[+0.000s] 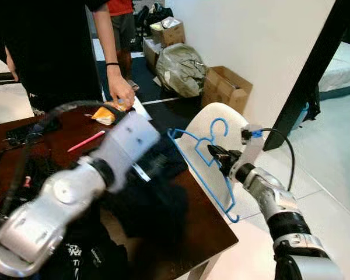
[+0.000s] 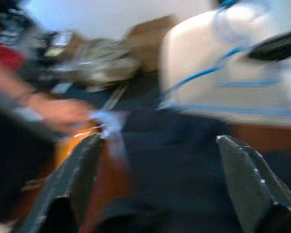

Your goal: Hang hanger

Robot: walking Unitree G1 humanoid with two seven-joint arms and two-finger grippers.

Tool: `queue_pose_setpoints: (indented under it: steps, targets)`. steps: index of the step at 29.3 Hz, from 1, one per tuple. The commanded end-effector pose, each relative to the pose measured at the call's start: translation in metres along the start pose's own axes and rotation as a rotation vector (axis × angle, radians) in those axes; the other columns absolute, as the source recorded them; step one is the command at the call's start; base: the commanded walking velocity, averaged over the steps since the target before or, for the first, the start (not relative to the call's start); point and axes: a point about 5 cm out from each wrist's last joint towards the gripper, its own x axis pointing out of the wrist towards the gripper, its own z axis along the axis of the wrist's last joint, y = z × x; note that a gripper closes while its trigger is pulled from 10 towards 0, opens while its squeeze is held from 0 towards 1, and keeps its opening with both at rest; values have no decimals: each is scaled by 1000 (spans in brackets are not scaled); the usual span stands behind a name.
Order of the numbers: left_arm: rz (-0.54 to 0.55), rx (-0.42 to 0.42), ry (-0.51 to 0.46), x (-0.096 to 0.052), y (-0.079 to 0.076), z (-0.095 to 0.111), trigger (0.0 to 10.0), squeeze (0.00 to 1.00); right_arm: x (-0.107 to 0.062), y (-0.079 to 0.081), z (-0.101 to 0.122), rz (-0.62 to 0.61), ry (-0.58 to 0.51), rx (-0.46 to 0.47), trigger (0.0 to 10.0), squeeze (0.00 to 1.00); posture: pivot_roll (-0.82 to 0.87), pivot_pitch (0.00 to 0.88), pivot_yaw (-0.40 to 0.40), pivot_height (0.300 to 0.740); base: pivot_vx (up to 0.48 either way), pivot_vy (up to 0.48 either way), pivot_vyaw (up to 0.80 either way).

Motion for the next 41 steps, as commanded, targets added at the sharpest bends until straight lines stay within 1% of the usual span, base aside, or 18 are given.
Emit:
queue_pose_setpoints:
  steps: [1,2,5,6,8,9,10,11,12,13,18,19,20,22,24,27,33,41]
  targets:
    - [78,18,16,-4,8,-3,10000,1000,-1,0,0,3,4,2,10000,0,97,63,-60,740,0,0,0]
    - [78,18,16,-4,8,-3,10000,1000,-1,0,0,3,4,2,10000,0,97,63,-60,740,0,0,0]
    - [359,-333,79,-17,33,-26,10000,1000,-2,0,0,1,9,-1,10000,0,99,66,-65,740,0,0,0]
    - [359,-333,79,-17,33,-26,10000,1000,-2,0,0,1,9,-1,10000,0,99,66,-65,740,0,0,0]
    - [476,-525,105,-23,40,-42,10000,1000,-1,0,0,2,13,-4,10000,0,100,70,-68,740,0,0,0]
    - [476,-525,105,-23,40,-42,10000,1000,-1,0,0,2,13,-4,10000,0,100,70,-68,740,0,0,0]
    - [539,-700,95,-26,40,-53,10000,851,-1,0,0,3,18,-7,10000,0,101,68,-74,740,0,0,0]
    - [597,-870,110,-28,37,-68,10000,0,-1,0,-1,4,24,-11,10000,0,101,67,-77,740,0,0,0]
    - [635,-982,123,-30,34,-79,10000,0,-1,0,-1,5,29,-14,10000,0,101,67,-77,740,0,0,0]
    - [648,-1019,137,-31,31,-89,10000,0,-1,0,-2,8,32,-18,10000,0,92,54,-79,740,0,0,0]
    - [690,-1073,167,-32,30,-107,10000,0,-1,1,-3,12,39,-27,10000,0,91,49,-82,740,0,0,0]
    - [659,-1170,187,-27,24,-116,10000,0,-1,0,-3,12,40,-28,10000,0,86,48,-85,740,0,0,0]
    - [659,-1170,187,-27,24,-116,10000,0,-1,0,-3,12,40,-28,10000,0,86,48,-85,740,0,0,0]
    - [616,-1267,209,-21,16,-122,10000,0,-2,0,-3,12,40,-28,10000,0,86,48,-85,740,0,0,0]
    - [522,-1424,240,-3,5,-127,10000,0,-2,0,-2,10,38,-28,10000,0,72,53,-87,740,0,0,0]
    - [474,-1469,218,7,4,-122,10000,0,-3,-1,-2,8,38,-28,10000,0,72,49,-88,740,0,0,0]
    - [257,-1564,155,45,3,-87,10000,0,-4,-2,-2,5,40,-32,10000,0,73,46,-88,740,0,0,0]
    - [270,-1605,126,59,10,-73,10000,0,-5,-3,-2,-1,38,-31,10000,0,74,42,-81,740,0,0,0]
